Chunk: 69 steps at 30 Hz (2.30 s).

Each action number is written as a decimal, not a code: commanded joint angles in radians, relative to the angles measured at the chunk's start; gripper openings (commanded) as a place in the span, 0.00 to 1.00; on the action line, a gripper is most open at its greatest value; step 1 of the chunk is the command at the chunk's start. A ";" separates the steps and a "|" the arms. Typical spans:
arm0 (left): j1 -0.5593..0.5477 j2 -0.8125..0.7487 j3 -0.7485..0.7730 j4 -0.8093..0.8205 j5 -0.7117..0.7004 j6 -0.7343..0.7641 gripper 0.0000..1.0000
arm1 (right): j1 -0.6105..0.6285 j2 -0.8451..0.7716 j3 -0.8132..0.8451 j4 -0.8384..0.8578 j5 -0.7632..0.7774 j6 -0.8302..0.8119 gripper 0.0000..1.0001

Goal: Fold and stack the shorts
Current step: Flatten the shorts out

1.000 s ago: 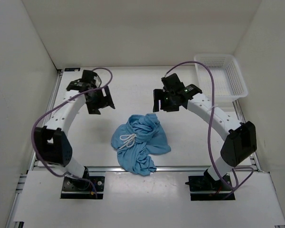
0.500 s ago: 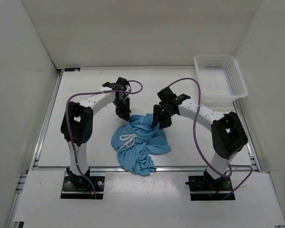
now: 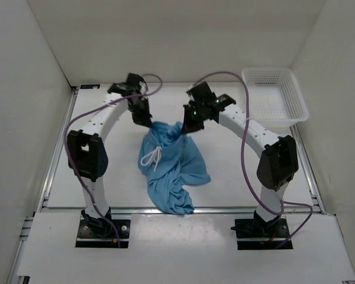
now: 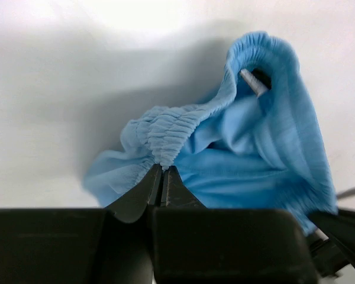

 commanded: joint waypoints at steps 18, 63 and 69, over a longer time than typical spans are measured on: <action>0.350 -0.795 0.503 0.079 -0.091 -0.114 0.10 | 0.260 -0.259 0.606 -0.166 -0.062 -0.392 0.00; 0.159 -0.215 -0.316 0.173 -0.129 -0.073 0.89 | -0.278 -0.251 -0.417 0.070 0.148 -0.022 0.74; 0.182 -0.086 -0.255 0.184 -0.178 -0.091 0.99 | -0.278 -0.316 -0.525 0.111 0.090 -0.022 0.87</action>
